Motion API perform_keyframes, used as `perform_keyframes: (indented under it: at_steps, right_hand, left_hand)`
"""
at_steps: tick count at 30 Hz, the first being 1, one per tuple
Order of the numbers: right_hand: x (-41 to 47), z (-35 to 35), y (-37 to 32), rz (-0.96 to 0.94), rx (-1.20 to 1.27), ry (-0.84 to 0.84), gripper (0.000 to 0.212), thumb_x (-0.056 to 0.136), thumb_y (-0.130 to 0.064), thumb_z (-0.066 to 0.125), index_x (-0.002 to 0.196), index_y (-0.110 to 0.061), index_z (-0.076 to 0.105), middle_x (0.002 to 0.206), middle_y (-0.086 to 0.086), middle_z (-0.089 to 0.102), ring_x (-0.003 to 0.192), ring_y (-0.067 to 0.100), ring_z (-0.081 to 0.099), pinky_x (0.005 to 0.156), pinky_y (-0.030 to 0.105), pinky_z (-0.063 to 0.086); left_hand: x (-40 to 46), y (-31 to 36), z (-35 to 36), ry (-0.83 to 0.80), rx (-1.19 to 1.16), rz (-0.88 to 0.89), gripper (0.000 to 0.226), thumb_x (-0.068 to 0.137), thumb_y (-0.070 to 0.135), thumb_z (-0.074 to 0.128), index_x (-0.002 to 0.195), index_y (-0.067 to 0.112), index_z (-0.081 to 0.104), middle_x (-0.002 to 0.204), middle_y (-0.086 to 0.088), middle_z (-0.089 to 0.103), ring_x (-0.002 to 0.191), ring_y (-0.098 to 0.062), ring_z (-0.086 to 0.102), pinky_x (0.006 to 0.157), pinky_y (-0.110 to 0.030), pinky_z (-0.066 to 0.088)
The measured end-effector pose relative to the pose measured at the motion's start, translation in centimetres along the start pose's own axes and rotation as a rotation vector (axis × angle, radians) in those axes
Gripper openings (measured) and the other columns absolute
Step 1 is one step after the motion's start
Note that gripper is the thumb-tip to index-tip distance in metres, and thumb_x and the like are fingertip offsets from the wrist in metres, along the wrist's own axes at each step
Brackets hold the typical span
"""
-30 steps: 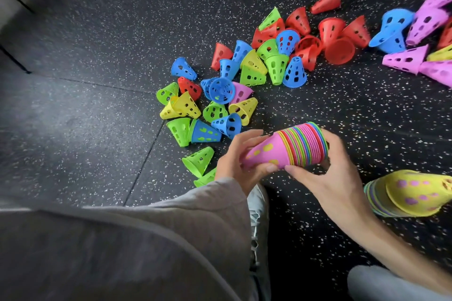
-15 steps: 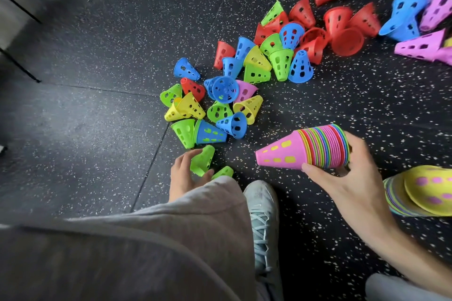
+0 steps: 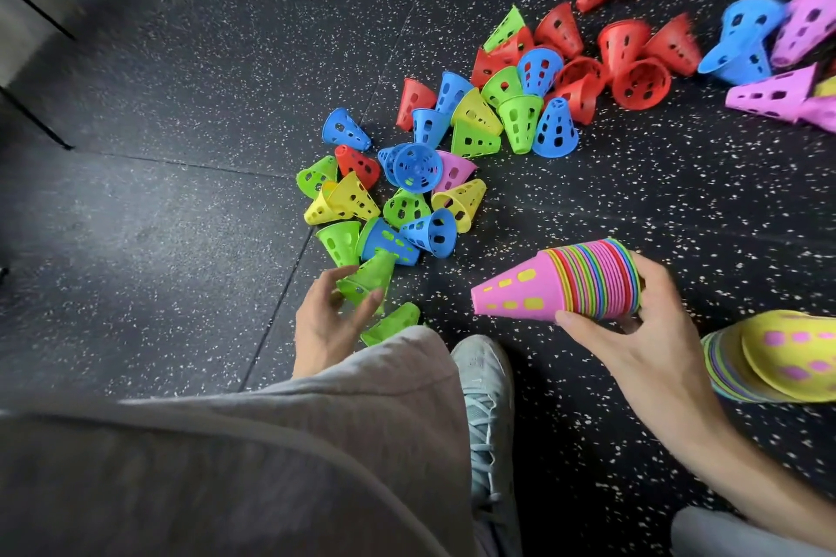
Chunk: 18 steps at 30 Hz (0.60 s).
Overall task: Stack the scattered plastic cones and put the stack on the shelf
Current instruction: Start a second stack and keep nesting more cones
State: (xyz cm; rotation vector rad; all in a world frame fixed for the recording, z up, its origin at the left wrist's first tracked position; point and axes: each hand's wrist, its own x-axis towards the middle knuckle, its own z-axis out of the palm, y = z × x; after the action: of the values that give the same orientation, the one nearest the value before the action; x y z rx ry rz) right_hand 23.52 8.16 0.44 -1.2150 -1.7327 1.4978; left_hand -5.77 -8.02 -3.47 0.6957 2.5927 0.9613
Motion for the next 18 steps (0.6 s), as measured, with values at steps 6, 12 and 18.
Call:
perform_keyframes:
  at_steps: [6, 12, 18]
  right_hand:
    - [0.0, 0.1, -0.2, 0.014, -0.025, 0.009, 0.073, 0.076, -0.025, 0.085, 0.138, -0.028, 0.047, 0.111, -0.015, 0.065, 0.102, 0.000, 0.061, 0.091, 0.025, 0.047]
    - [0.0, 0.4, -0.1, 0.046, -0.046, 0.012, 0.072, 0.074, -0.025, 0.087, 0.136, -0.031, 0.049, 0.112, -0.015, 0.066, 0.105, 0.005, 0.062, 0.099, 0.038, 0.049]
    - [-0.1, 0.2, -0.2, 0.058, 0.011, 0.038, 0.065, 0.075, -0.022, 0.086, 0.130, -0.031, 0.052, 0.106, -0.026, 0.068, 0.100, -0.005, 0.063, 0.096, 0.029, 0.049]
  left_hand:
    - [-3.2, 6.6, 2.3, 0.042, -0.542, -0.127, 0.060, 0.063, 0.072, 0.079, 0.100, 0.031, 0.055, 0.091, -0.003, 0.075, 0.092, -0.024, 0.074, 0.086, -0.035, 0.058]
    - [-5.1, 9.9, 5.7, -0.201, -0.808, -0.199, 0.083, 0.049, 0.055, 0.090, 0.114, 0.024, 0.050, 0.097, -0.007, 0.075, 0.090, -0.029, 0.072, 0.094, -0.055, 0.056]
    - [-7.3, 10.8, 6.3, -0.410, -0.872, -0.033, 0.083, 0.069, 0.007, 0.083, 0.140, 0.018, 0.042, 0.095, 0.001, 0.070, 0.086, -0.008, 0.068, 0.077, -0.022, 0.056]
